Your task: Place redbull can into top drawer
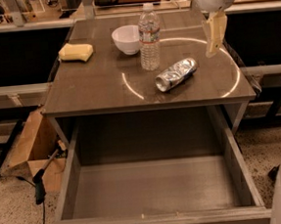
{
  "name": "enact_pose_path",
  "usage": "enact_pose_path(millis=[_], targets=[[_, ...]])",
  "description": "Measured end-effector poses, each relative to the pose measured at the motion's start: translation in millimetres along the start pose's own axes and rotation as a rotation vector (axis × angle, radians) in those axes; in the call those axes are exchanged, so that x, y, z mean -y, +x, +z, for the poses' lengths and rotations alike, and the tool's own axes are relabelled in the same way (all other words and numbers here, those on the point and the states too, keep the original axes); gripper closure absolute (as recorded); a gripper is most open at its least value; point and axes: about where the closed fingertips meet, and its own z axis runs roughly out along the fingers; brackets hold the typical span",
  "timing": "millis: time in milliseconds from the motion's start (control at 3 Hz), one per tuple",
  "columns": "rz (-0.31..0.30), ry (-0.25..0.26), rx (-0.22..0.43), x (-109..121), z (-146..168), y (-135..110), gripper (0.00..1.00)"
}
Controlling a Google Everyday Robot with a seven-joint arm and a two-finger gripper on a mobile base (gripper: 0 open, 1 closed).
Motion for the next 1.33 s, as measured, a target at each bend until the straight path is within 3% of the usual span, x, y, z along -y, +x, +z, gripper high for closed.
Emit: enact_pose_path(millis=[667,1333], targets=[[0.043,-0.098,0.068,-29,46,8,0.00],[0.075,-0.129,0.112,-41,69,2,0.00]])
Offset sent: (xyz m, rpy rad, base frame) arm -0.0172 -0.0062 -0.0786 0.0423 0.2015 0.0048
